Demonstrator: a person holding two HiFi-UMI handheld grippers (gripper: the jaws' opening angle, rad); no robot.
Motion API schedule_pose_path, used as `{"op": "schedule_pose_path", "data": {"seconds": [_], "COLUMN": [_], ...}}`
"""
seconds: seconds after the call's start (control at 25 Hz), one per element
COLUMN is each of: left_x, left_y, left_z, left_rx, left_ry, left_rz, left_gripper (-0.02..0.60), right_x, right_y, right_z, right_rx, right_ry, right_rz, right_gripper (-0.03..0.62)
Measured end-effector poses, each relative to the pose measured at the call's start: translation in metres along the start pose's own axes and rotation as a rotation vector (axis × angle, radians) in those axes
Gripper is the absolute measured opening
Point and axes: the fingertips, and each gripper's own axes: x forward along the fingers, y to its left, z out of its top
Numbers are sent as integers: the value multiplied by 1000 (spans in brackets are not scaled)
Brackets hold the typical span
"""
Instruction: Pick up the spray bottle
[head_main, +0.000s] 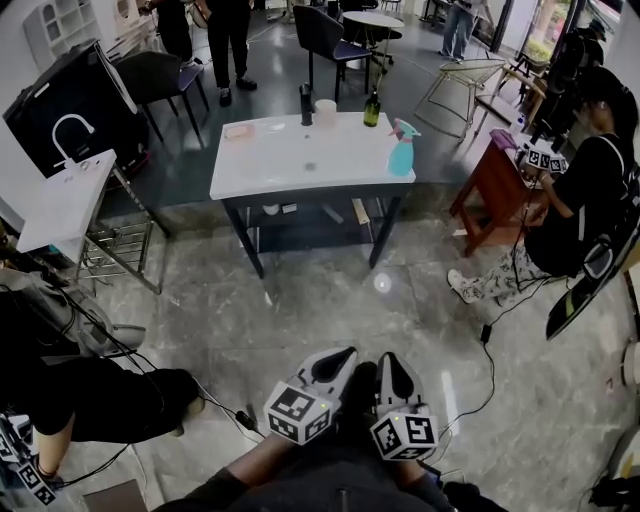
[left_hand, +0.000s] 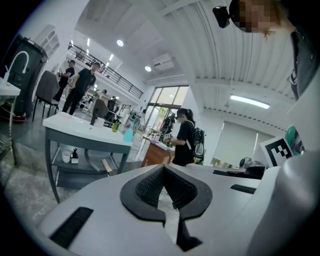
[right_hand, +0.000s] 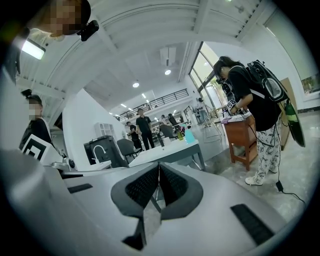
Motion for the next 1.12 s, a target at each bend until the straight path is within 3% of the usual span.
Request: {"op": "schedule_pose_path", "data": {"seconds": [0.4,1.12], "left_x": [12,117], "left_y": [8,66], "left_z": [4,53], "left_rx": [-1,13], "left_ry": [-7,7], "left_rz": [24,14], "left_gripper": [6,6], "right_x": [14,124], "right_y": [-5,-61], "right_z": [1,53], "right_rx": [8,20], "right_ry": [5,-12], "right_rz": [24,8], "right_gripper": [9,9]}}
